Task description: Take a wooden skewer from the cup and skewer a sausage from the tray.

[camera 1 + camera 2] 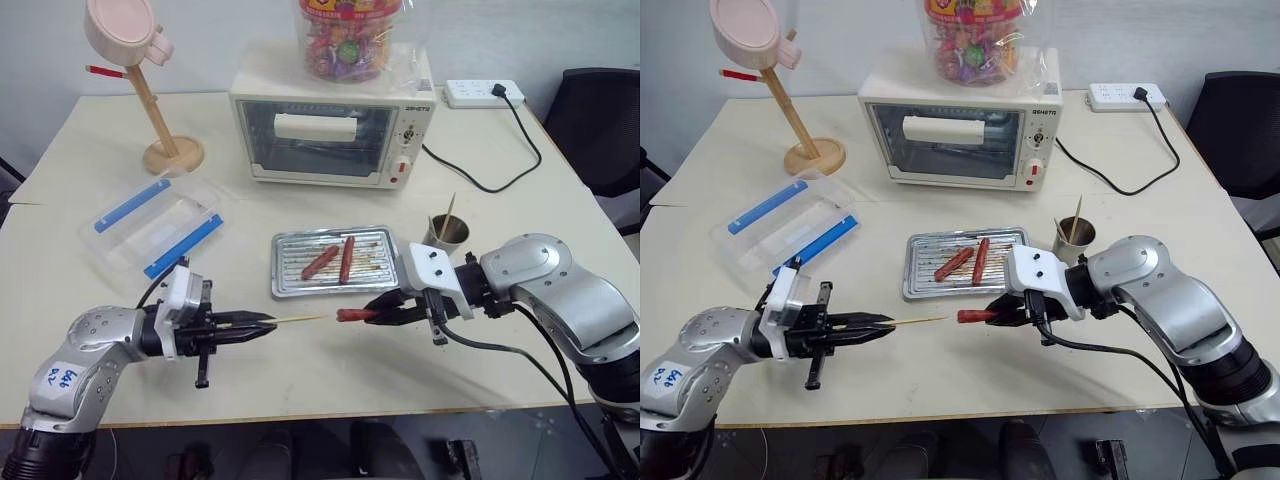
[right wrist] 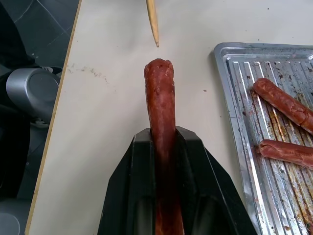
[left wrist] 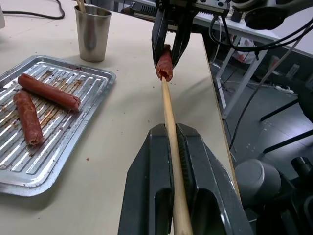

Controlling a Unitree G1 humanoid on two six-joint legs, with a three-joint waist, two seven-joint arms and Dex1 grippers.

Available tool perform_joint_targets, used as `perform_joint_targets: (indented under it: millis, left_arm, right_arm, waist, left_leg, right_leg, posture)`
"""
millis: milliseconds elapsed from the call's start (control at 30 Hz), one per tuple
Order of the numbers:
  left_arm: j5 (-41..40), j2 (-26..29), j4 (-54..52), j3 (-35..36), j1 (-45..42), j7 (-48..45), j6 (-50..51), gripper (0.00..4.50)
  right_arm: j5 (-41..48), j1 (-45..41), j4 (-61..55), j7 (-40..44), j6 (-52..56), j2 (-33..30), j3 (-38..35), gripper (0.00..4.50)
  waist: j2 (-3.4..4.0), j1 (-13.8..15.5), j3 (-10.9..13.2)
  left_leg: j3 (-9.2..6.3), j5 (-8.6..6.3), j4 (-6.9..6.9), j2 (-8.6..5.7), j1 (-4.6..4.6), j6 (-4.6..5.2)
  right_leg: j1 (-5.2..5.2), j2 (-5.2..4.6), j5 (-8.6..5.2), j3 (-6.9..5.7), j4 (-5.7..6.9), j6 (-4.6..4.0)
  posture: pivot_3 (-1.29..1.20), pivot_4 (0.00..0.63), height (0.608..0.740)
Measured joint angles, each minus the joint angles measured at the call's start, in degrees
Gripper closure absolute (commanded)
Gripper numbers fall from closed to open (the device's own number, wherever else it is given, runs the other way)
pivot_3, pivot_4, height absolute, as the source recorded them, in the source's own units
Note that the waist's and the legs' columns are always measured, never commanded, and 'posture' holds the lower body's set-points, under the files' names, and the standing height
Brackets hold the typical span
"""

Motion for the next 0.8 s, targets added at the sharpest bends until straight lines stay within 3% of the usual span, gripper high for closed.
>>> perform_joint_targets:
  millis: [800]
  left_arm:
    - [0.9, -2.0, 1.3, -2.7, -1.6, 0.1, -0.3, 4.50]
  right_arm:
    - [0.1, -0.1, 0.0, -0.7, 0.2, 1.0, 0.1, 3.99]
  waist:
    - [0.00, 0.0, 0.0]
  left_leg:
    - [0.00, 0.00, 0.05, 0.00, 0.00, 0.00]
  right_leg:
    - [-0.01, 0.00, 0.00, -0.01, 0.05, 0.00]
  posture:
    - [0.00, 0.150, 0.740]
